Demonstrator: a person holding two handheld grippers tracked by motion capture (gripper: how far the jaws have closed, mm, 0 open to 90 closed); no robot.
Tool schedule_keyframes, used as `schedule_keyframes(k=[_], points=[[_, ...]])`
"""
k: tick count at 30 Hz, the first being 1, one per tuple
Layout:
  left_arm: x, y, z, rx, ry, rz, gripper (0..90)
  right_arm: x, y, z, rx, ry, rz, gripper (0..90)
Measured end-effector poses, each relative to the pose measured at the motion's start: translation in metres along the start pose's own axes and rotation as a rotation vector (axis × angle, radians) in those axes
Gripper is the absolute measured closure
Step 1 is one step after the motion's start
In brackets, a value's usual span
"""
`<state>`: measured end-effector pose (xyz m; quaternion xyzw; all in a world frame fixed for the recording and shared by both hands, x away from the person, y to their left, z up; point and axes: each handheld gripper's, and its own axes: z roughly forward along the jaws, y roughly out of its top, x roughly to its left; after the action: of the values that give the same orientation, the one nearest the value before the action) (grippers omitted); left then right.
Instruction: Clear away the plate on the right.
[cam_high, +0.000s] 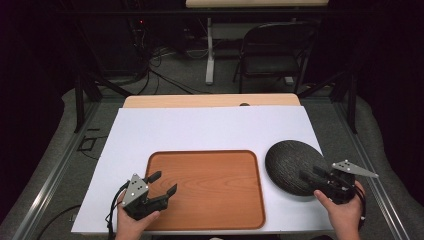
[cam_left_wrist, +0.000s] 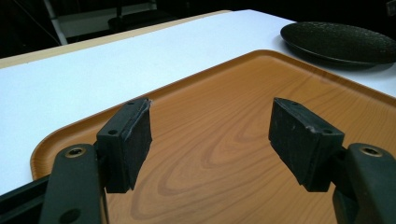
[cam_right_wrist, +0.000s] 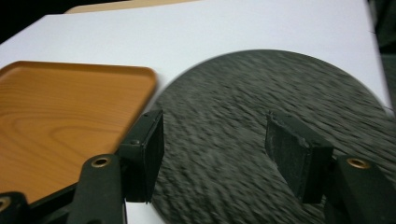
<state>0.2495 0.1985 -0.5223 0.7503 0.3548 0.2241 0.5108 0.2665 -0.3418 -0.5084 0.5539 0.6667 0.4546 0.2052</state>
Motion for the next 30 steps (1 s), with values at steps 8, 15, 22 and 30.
schedule_keyframes(k=[8,15,22,30], points=[[0.002,0.001,0.003,0.003,0.008,-0.011,30.0,-0.024,-0.004,-0.008,-0.005,-0.049,0.139,37.9],[0.001,0.002,0.003,0.005,0.007,-0.002,30.0,-0.046,-0.009,-0.018,-0.016,-0.111,0.219,38.1],[-0.001,0.001,0.000,0.003,0.010,0.008,30.0,-0.061,-0.015,-0.012,0.013,-0.116,0.277,38.2],[-0.002,0.001,-0.002,0.005,0.012,0.021,30.1,-0.065,-0.022,-0.003,0.039,-0.108,0.313,38.4]])
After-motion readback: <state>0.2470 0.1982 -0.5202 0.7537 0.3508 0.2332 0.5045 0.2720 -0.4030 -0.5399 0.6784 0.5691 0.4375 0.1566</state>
